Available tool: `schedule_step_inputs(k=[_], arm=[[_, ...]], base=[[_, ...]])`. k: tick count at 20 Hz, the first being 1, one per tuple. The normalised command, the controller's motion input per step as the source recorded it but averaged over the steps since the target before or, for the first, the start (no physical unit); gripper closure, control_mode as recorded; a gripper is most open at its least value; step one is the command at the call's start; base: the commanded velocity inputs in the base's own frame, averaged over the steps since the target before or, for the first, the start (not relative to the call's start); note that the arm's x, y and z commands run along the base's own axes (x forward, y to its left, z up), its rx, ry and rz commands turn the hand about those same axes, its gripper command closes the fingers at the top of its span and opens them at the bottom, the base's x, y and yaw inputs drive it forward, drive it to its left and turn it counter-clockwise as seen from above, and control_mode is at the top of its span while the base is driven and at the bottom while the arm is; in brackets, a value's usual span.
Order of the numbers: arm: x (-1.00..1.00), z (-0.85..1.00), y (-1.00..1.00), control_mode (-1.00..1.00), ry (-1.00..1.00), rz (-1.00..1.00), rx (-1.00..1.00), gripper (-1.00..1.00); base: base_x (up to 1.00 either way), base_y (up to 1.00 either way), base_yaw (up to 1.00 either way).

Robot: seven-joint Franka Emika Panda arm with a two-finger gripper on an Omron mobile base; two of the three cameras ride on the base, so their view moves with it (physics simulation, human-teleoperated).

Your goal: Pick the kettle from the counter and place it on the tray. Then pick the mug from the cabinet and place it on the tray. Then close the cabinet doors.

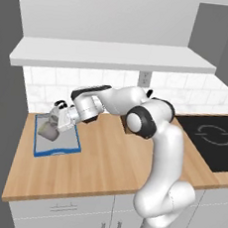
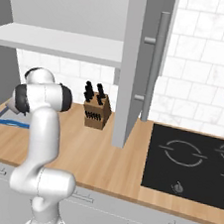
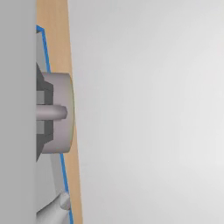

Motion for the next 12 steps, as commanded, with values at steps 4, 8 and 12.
schedule_step_inputs(k=[4, 8, 12], arm=[[-0.12, -0.38, -0.15, -1.0, -0.03, 0.0, -0.03, 1.0], [-0.08, -0.37, -0.16, -1.0, -0.05, 0.0, -0.01, 1.0], [-0.12, -0.38, -0.28, -1.0, -0.04, 0.0, -0.01, 1.0]], base=[[0.0, 0.0, 0.0], [0.0, 0.0, 0.0], [0.0, 0.0, 0.0]])
